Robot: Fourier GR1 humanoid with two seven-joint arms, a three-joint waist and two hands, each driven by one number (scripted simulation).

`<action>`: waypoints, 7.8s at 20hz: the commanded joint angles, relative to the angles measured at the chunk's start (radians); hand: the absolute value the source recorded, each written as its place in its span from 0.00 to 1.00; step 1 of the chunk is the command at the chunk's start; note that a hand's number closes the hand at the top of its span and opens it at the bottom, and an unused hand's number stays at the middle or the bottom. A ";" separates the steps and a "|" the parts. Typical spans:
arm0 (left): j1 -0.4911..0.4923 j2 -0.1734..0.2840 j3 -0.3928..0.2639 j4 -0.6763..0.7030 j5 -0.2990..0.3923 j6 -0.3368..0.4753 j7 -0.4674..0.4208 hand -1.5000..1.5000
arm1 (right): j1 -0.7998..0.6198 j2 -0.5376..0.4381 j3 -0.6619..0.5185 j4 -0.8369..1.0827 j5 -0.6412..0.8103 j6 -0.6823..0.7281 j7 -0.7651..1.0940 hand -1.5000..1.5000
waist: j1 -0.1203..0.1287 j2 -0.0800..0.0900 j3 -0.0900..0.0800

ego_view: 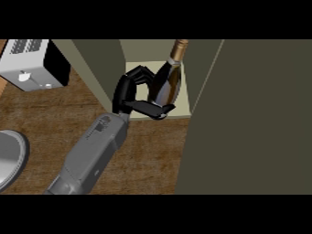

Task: Pick up the wine, place it into the cabinet and close the cabinet

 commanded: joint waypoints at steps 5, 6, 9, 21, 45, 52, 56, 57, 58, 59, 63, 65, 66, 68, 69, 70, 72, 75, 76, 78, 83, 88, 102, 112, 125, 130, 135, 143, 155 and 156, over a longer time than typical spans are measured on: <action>-0.151 0.000 -0.047 0.226 0.020 0.070 -0.014 1.00 | 0.097 -0.040 -0.023 -0.184 -0.085 0.041 -0.003 0.00 | -0.024 0.005 0.001; -0.164 0.000 -0.043 0.253 0.016 0.096 -0.003 1.00 | 0.089 -0.018 0.004 -0.189 -0.071 0.032 -0.011 0.00 | -0.031 0.006 0.001; -0.189 0.000 -0.038 0.310 0.056 0.107 0.006 1.00 | 0.120 -0.036 0.029 -0.191 -0.065 0.052 -0.017 0.00 | -0.045 0.008 0.000; -0.323 0.000 0.080 0.503 0.122 0.097 -0.036 1.00 | 0.129 -0.021 -0.003 -0.130 -0.108 0.084 -0.071 0.00 | -0.061 0.022 0.001; -0.426 0.104 0.122 0.624 0.086 0.151 -0.149 0.00 | 0.163 -0.013 0.021 -0.129 -0.094 0.138 -0.159 0.00 | -0.075 0.032 -0.003; -0.470 0.082 0.164 0.582 0.123 0.009 -0.170 1.00 | 0.187 -0.015 0.011 -0.123 -0.098 0.137 -0.158 0.00 | -0.064 0.025 -0.002; -0.501 0.045 0.188 0.560 0.144 -0.050 -0.176 1.00 | 0.195 -0.029 -0.007 -0.142 -0.106 0.146 -0.155 0.00 | -0.050 0.019 -0.001; -0.475 0.018 0.194 0.558 0.148 -0.050 -0.228 1.00 | 0.191 -0.022 0.018 -0.124 -0.085 0.146 -0.164 0.00 | -0.053 0.022 -0.002; -0.476 0.021 0.199 0.560 0.153 -0.083 -0.210 1.00 | 0.192 -0.037 -0.016 -0.151 -0.091 0.135 -0.120 0.00 | -0.042 0.020 -0.002; -0.470 0.046 0.191 0.552 0.143 -0.119 -0.220 1.00 | 0.222 -0.033 0.005 -0.168 -0.082 0.131 -0.142 0.00 | -0.036 0.012 -0.001; -0.503 0.021 0.194 0.557 0.140 -0.144 -0.179 0.00 | 0.208 -0.035 -0.022 -0.173 -0.101 0.134 -0.132 0.00 | -0.016 0.010 0.000; -0.475 0.030 0.196 0.547 0.141 -0.181 -0.189 0.00 | 0.252 -0.059 -0.051 -0.208 -0.105 0.125 -0.116 0.00 | -0.008 0.004 0.000; -0.482 0.033 0.198 0.540 0.142 -0.167 -0.178 0.00 | 0.245 -0.070 -0.044 -0.230 -0.095 0.131 -0.098 0.00 | 0.002 0.000 0.000; -0.498 0.013 0.201 0.539 0.142 -0.157 -0.159 0.00 | 0.239 -0.074 -0.084 -0.245 -0.123 0.131 -0.090 0.00 | 0.002 0.001 0.000; -0.455 0.001 0.203 0.533 0.144 -0.171 -0.192 0.00 | 0.242 -0.058 -0.056 -0.231 -0.114 0.126 -0.097 0.00 | 0.008 -0.001 0.000; -0.468 0.001 0.191 0.516 0.147 -0.148 -0.153 0.00 | 0.286 -0.063 -0.041 -0.239 -0.098 0.122 -0.120 0.00 | 0.010 -0.012 0.000; -0.450 0.000 0.194 0.500 0.155 -0.147 -0.161 0.00 | 0.272 -0.062 -0.049 -0.235 -0.073 0.112 -0.110 0.00 | 0.012 -0.007 0.000; -0.394 0.000 0.163 0.448 0.163 -0.192 -0.156 0.00 | 0.284 -0.056 -0.049 -0.219 -0.082 0.115 -0.127 0.00 | 0.025 -0.015 0.000; -0.422 0.000 0.169 0.439 0.175 -0.177 -0.144 0.00 | 0.271 -0.065 -0.022 -0.242 -0.059 0.109 -0.071 0.00 | 0.019 -0.011 -0.001; -0.330 0.000 0.123 0.401 0.198 -0.232 -0.183 0.00 | 0.241 -0.064 -0.048 -0.230 -0.070 0.106 -0.068 0.00 | 0.017 -0.013 -0.001; -0.271 0.000 0.062 0.289 0.264 -0.245 -0.129 0.00 | 0.284 -0.093 -0.062 -0.250 -0.098 0.117 -0.086 0.00 | 0.015 -0.020 0.000; -0.124 0.000 -0.035 0.110 0.280 -0.239 -0.101 0.00 | 0.259 -0.067 -0.097 -0.202 -0.109 0.094 -0.087 0.00 | 0.053 -0.023 0.000; 0.372 0.043 -0.216 -0.442 0.267 -0.147 -0.033 0.00 | 0.314 -0.065 -0.035 -0.182 -0.048 0.086 -0.152 0.00 | 0.051 -0.016 0.001; 0.672 0.181 -0.242 -0.768 0.294 -0.184 0.000 0.00 | 0.290 -0.147 -0.059 -0.235 -0.064 0.134 -0.088 0.00 | 0.050 -0.014 0.000; 0.788 0.359 -0.077 -0.870 0.344 -0.293 -0.041 0.00 | 0.224 -0.272 0.053 -0.198 -0.158 0.398 -0.147 1.00 | 0.059 -0.010 0.001; 0.823 0.444 0.027 -0.836 0.403 -0.400 -0.045 0.00 | 0.215 -0.225 0.151 -0.204 -0.078 0.382 -0.137 1.00 | 0.050 -0.008 -0.001; 0.851 0.514 0.115 -0.856 0.462 -0.456 -0.021 0.00 | 0.149 -0.184 0.156 -0.204 -0.076 0.367 -0.077 1.00 | 0.057 -0.008 -0.001; 0.804 0.543 0.149 -0.811 0.478 -0.513 0.013 0.00 | 0.031 -0.093 0.239 -0.177 -0.054 0.370 0.022 1.00 | 0.061 -0.007 -0.004; 0.781 0.560 0.181 -0.776 0.511 -0.571 0.026 0.00 | -0.166 0.055 0.205 -0.052 -0.132 0.384 0.108 1.00 | 0.099 0.003 -0.008; 0.793 0.565 0.189 -0.776 0.517 -0.581 0.021 0.00 | -0.197 0.073 0.196 -0.022 -0.131 0.382 0.124 1.00 | 0.112 0.003 -0.009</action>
